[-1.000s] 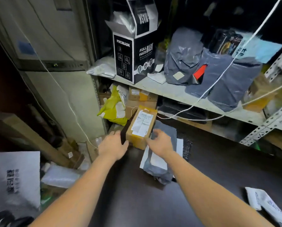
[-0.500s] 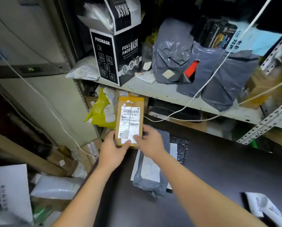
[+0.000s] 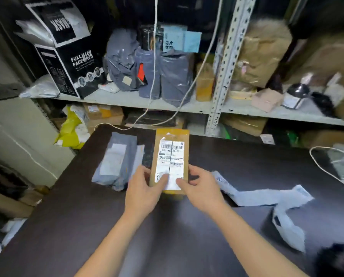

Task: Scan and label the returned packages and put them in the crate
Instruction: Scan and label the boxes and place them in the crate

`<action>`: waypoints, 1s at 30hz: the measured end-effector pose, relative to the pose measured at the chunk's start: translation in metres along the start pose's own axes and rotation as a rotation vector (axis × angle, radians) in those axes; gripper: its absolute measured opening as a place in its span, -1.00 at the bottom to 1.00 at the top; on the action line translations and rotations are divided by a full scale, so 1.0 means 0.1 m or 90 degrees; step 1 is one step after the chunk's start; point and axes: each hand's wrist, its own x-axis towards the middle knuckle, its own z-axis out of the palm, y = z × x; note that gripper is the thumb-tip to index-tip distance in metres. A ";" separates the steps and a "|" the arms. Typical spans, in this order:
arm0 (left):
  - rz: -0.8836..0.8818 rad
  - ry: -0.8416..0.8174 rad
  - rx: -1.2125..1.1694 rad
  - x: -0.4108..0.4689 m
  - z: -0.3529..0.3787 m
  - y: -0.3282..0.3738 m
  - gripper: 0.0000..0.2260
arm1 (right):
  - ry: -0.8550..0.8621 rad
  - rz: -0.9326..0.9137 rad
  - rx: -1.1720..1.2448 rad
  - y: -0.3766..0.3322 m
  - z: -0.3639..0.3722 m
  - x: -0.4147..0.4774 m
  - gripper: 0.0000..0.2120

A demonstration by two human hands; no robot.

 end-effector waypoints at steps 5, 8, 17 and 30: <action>-0.079 -0.036 0.028 -1.01 0.95 0.11 -0.71 | -0.010 0.086 -0.019 0.85 -0.75 -0.81 -0.63; -0.092 -0.096 0.035 -1.41 1.34 0.11 -0.71 | -0.007 0.121 -0.036 1.21 -1.04 -1.14 -0.63; -0.089 -0.173 0.136 -1.82 1.90 0.03 -0.51 | -0.020 0.161 -0.024 1.80 -1.32 -1.53 -0.63; -0.133 -0.197 0.164 -1.73 2.09 0.06 -0.46 | 0.281 0.580 -0.469 2.53 -2.40 -1.83 -0.44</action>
